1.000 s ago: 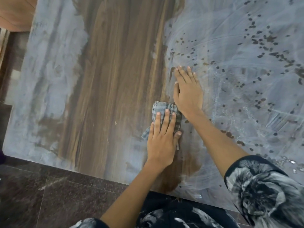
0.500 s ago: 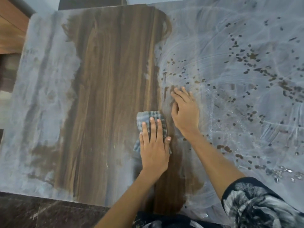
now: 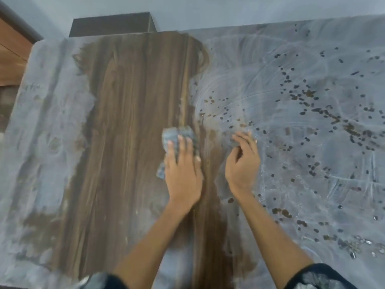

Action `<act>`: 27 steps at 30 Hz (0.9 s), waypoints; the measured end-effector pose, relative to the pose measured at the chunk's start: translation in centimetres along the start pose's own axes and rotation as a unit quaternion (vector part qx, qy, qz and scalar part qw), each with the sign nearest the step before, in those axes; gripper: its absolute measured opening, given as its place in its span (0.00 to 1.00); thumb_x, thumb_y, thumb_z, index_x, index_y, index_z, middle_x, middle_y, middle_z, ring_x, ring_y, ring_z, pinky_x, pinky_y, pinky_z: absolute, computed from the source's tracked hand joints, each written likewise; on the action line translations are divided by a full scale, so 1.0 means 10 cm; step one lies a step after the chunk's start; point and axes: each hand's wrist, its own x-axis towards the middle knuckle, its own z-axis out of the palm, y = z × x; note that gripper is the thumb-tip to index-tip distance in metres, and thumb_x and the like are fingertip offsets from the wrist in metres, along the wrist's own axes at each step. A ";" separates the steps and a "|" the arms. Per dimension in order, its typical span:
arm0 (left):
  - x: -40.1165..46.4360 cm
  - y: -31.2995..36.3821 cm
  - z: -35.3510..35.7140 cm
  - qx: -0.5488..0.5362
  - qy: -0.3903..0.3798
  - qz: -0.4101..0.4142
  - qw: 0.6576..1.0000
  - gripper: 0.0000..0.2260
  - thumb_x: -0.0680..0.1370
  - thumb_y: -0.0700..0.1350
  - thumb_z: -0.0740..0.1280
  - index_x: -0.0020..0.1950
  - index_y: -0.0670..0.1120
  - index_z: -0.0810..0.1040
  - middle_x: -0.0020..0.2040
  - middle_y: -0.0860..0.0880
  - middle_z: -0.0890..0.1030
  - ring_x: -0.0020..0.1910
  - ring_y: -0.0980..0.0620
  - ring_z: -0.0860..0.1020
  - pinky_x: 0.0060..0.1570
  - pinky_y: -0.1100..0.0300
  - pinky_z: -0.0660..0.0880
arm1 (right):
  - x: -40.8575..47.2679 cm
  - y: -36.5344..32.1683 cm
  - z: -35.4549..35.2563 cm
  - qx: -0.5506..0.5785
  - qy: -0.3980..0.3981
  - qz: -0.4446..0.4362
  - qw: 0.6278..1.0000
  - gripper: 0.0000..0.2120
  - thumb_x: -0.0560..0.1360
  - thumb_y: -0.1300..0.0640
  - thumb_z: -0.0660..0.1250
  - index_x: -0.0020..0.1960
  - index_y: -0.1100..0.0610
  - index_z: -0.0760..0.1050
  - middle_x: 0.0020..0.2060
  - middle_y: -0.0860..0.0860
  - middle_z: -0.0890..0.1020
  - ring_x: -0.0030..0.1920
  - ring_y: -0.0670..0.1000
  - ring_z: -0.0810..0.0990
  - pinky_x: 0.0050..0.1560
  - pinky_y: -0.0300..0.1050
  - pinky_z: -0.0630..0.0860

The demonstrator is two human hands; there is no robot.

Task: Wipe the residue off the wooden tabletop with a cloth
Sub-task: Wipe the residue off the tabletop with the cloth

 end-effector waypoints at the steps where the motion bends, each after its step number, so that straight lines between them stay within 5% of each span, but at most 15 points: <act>1: -0.16 0.03 0.00 0.016 -0.021 0.072 0.997 0.23 0.81 0.52 0.47 0.74 0.45 0.60 0.75 0.47 0.61 0.74 0.44 0.55 0.69 0.47 0.57 | 0.00 0.01 0.00 0.012 0.010 0.006 1.000 0.13 0.75 0.66 0.57 0.53 0.64 0.79 0.53 0.56 0.81 0.60 0.57 0.76 0.57 0.63 0.74; 4: -0.02 -0.04 -0.05 0.059 -0.071 0.251 0.963 0.22 0.81 0.53 0.47 0.74 0.48 0.61 0.74 0.51 0.63 0.74 0.48 0.58 0.68 0.49 0.61 | 0.00 0.01 0.00 0.015 0.028 0.005 0.999 0.13 0.74 0.70 0.59 0.53 0.64 0.79 0.52 0.56 0.81 0.61 0.54 0.75 0.58 0.63 0.73; 6: 0.37 -0.10 -0.07 0.091 -0.071 0.295 0.948 0.23 0.81 0.52 0.47 0.74 0.48 0.60 0.73 0.51 0.63 0.73 0.47 0.60 0.68 0.50 0.63 | -0.01 -0.01 -0.01 0.015 0.030 0.004 0.999 0.13 0.74 0.70 0.59 0.53 0.64 0.79 0.52 0.55 0.81 0.61 0.52 0.75 0.58 0.62 0.73; 9: 1.00 -0.13 -0.14 0.065 -0.059 0.188 0.978 0.22 0.81 0.50 0.48 0.75 0.47 0.59 0.75 0.49 0.60 0.74 0.46 0.56 0.69 0.48 0.63 | -0.01 -0.02 0.00 0.033 0.041 0.023 0.998 0.14 0.74 0.69 0.58 0.54 0.64 0.79 0.53 0.48 0.77 0.63 0.49 0.72 0.61 0.61 0.72; 11: 1.15 -0.05 -0.15 0.009 -0.044 0.025 0.999 0.22 0.82 0.50 0.48 0.76 0.48 0.54 0.77 0.50 0.53 0.76 0.47 0.49 0.72 0.49 0.52 | -0.01 -0.03 -0.01 0.038 0.046 0.030 0.998 0.14 0.75 0.67 0.57 0.54 0.64 0.79 0.54 0.47 0.76 0.64 0.48 0.72 0.62 0.60 0.72; 13: 1.01 0.18 -0.08 -0.023 -0.034 -0.035 0.999 0.23 0.82 0.50 0.49 0.76 0.48 0.51 0.77 0.51 0.51 0.76 0.48 0.46 0.72 0.50 0.47 | 0.00 -0.04 0.00 0.051 0.047 0.035 0.997 0.14 0.75 0.66 0.57 0.54 0.64 0.79 0.54 0.47 0.77 0.64 0.48 0.72 0.62 0.58 0.72; 17: 0.44 0.49 0.04 0.005 -0.081 0.233 0.969 0.23 0.80 0.52 0.47 0.76 0.50 0.55 0.76 0.52 0.55 0.76 0.50 0.50 0.72 0.51 0.51 | 0.01 -0.04 -0.02 0.048 0.058 0.029 0.997 0.15 0.76 0.64 0.56 0.53 0.65 0.79 0.53 0.48 0.77 0.61 0.52 0.75 0.62 0.51 0.71; 19: 0.72 0.36 0.00 0.022 -0.088 0.268 0.959 0.23 0.80 0.52 0.45 0.75 0.51 0.56 0.76 0.53 0.56 0.75 0.50 0.51 0.72 0.51 0.53 | 0.01 -0.04 -0.02 0.055 0.064 0.032 0.996 0.13 0.75 0.67 0.57 0.53 0.65 0.79 0.53 0.49 0.78 0.61 0.52 0.75 0.63 0.46 0.71; 21: 1.11 0.21 -0.03 0.045 -0.062 0.228 0.971 0.24 0.80 0.52 0.45 0.75 0.49 0.56 0.76 0.50 0.57 0.75 0.47 0.52 0.72 0.49 0.56 | 0.01 -0.03 -0.01 0.063 0.059 0.037 0.996 0.13 0.74 0.69 0.58 0.53 0.64 0.79 0.53 0.50 0.78 0.62 0.51 0.75 0.63 0.42 0.71; 25: 1.48 -0.02 -0.10 -0.009 -0.043 -0.064 0.997 0.23 0.82 0.51 0.46 0.77 0.46 0.49 0.77 0.48 0.49 0.76 0.44 0.45 0.73 0.48 0.48 | 0.00 -0.02 -0.01 0.066 0.053 0.042 0.996 0.13 0.74 0.70 0.59 0.52 0.64 0.79 0.53 0.51 0.79 0.63 0.49 0.74 0.63 0.45 0.71; 27: 1.13 0.15 -0.02 -0.007 -0.004 -0.139 0.990 0.24 0.82 0.51 0.44 0.77 0.46 0.48 0.77 0.48 0.49 0.76 0.44 0.44 0.72 0.48 0.47 | 0.01 -0.03 -0.01 0.072 0.058 0.042 0.995 0.13 0.74 0.70 0.59 0.52 0.64 0.79 0.52 0.52 0.79 0.62 0.50 0.74 0.63 0.43 0.72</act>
